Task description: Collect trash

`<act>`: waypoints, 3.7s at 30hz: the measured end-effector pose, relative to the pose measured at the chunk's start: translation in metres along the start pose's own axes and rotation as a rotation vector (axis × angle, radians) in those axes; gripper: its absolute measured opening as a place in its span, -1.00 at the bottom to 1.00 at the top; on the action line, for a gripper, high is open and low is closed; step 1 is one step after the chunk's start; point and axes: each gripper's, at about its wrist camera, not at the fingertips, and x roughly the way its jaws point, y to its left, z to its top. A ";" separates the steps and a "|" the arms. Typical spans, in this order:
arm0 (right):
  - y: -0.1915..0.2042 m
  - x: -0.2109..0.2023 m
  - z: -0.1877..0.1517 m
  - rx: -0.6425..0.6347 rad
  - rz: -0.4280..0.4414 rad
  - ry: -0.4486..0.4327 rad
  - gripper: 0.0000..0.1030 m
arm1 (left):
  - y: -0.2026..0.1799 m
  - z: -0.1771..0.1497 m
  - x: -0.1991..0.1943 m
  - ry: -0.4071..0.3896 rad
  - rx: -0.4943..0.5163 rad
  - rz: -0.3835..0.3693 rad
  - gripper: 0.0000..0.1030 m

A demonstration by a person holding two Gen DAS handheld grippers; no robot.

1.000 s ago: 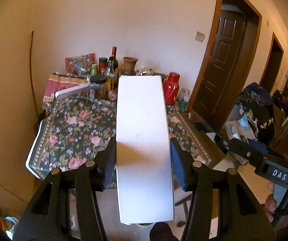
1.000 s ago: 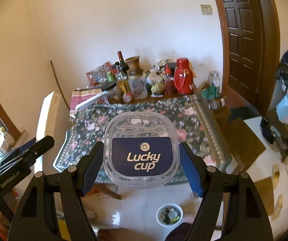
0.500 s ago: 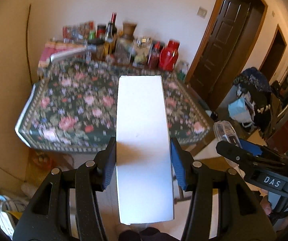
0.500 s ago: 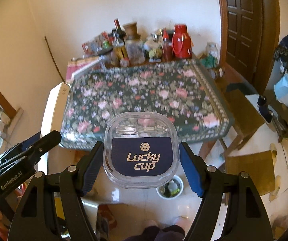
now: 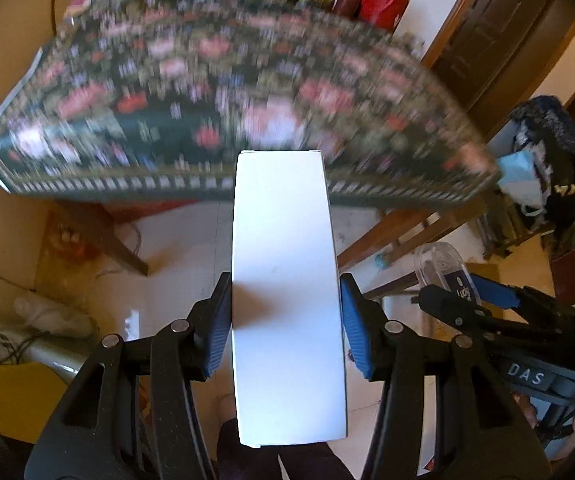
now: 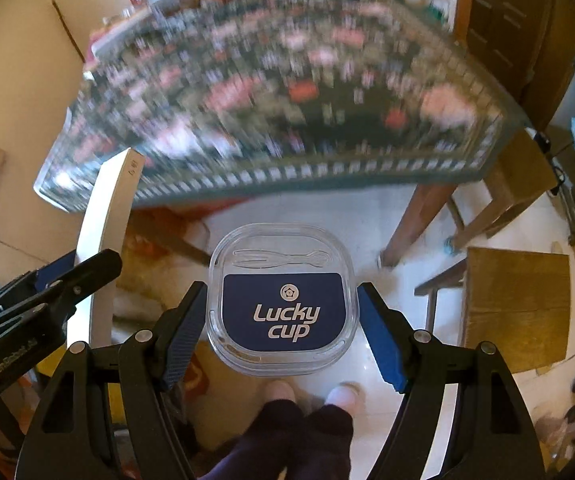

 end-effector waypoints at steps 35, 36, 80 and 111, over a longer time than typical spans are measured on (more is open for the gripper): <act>-0.087 0.230 -0.034 0.064 0.039 0.276 0.47 | 0.032 -0.090 0.288 0.360 -0.089 0.005 -0.02; -0.088 0.225 -0.033 0.059 0.026 0.268 0.47 | 0.028 -0.089 0.292 0.373 -0.089 -0.019 -0.02; 0.038 -0.350 -0.067 -0.141 -0.014 -0.654 0.48 | -0.081 -0.053 -0.356 -0.538 0.114 -0.081 0.20; 0.075 -0.401 -0.167 -0.178 -0.034 -0.752 0.92 | -0.073 -0.156 -0.445 -0.665 0.184 -0.077 0.97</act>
